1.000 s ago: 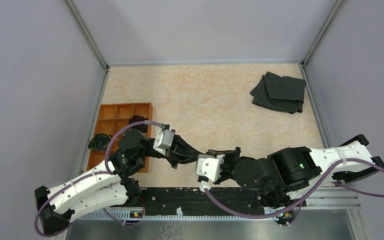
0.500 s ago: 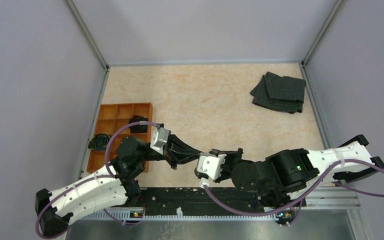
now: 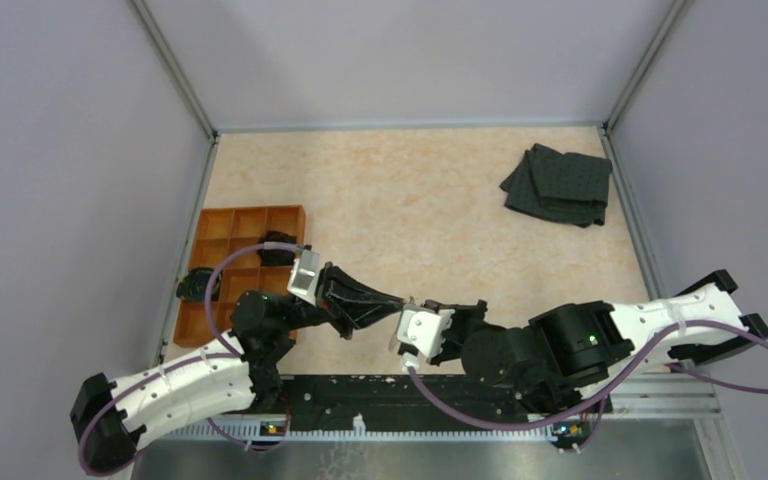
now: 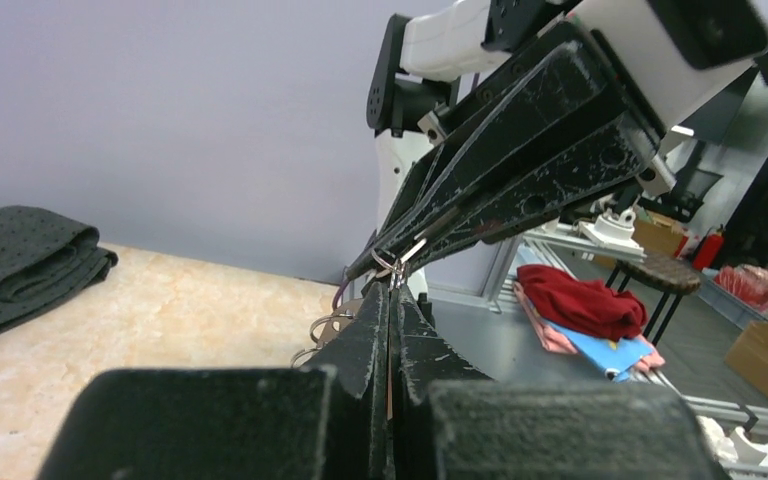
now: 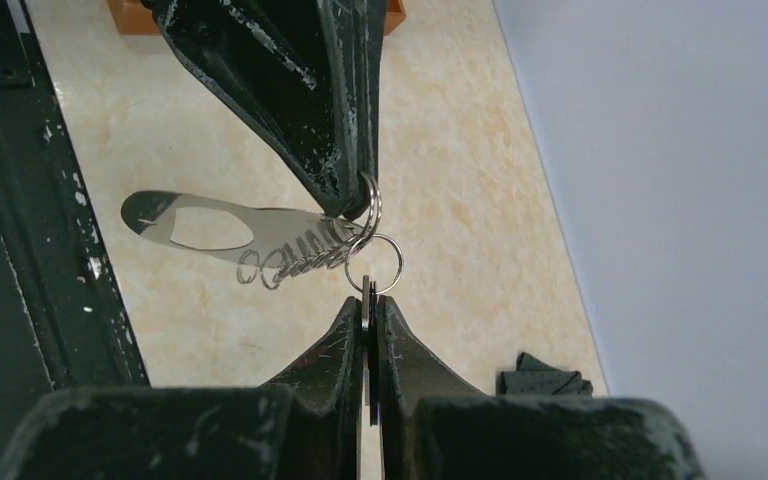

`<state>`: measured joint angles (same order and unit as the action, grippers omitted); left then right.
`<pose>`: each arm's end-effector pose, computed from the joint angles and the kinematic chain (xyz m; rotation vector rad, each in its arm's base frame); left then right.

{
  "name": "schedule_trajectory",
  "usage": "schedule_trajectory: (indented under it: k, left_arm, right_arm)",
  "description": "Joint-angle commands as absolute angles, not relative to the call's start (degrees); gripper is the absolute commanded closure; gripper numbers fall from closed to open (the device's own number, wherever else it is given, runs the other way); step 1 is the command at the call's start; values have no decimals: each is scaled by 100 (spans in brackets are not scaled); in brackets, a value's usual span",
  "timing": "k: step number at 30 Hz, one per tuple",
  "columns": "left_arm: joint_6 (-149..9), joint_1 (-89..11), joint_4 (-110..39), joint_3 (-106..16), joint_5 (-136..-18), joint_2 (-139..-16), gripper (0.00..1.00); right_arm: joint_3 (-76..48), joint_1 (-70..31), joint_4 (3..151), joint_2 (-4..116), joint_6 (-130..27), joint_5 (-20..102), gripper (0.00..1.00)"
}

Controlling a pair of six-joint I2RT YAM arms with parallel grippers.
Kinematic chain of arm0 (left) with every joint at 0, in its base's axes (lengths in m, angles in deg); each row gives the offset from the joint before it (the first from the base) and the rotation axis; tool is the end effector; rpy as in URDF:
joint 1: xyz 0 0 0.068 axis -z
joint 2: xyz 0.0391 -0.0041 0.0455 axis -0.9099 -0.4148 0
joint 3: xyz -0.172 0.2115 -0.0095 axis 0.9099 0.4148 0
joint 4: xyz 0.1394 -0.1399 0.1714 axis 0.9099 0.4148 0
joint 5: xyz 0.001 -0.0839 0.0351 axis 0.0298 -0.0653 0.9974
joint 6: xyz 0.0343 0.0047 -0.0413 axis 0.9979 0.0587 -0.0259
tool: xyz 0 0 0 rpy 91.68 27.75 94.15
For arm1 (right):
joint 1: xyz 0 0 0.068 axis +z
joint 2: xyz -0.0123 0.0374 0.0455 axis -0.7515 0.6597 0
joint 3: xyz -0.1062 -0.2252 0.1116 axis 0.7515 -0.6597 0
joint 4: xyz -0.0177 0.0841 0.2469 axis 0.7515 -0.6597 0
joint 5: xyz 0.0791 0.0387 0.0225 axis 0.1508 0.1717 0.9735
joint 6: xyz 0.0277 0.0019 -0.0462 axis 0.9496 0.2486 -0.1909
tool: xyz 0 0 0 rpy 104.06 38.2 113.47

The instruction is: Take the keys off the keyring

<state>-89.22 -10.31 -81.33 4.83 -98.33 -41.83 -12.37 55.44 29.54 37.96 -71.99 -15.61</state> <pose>0.0765 -0.1407 0.3188 0.7585 1.0081 -1.5892 -0.0238 0.2040 0.4122 -1.3853 1.3700 0.1079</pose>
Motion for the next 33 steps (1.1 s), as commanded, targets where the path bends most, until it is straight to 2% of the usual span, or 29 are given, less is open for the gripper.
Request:
schedule_trajectory:
  k: [1,7,8,11,12,33]
  left_arm:
    - [-9148,-1065,-9167,524,-9543,-4132,100]
    - [-8738,-1065,-8353,433,-9447,-4081,99]
    - [-8680,-1065,-8246,442,-9374,-4065,88]
    - [-8562,-1065,-8172,462,-9350,-4085,67]
    - [-8514,-1065,-8134,445,-9391,-4098,64]
    - [-6800,-1067,-6250,-868,-10485,-4505,57]
  right_arm:
    - [-1283,5604,3183,3674,-7175,-1701,100]
    - [-955,5604,3129,3828,-7394,-1946,100]
    - [-906,5602,3128,3863,-7451,-1966,100]
    - [-772,5604,3126,3947,-7610,-2021,100]
    - [-730,5603,3139,3959,-7654,-2022,100]
    - [-569,5662,2946,3943,-7691,-2005,100]
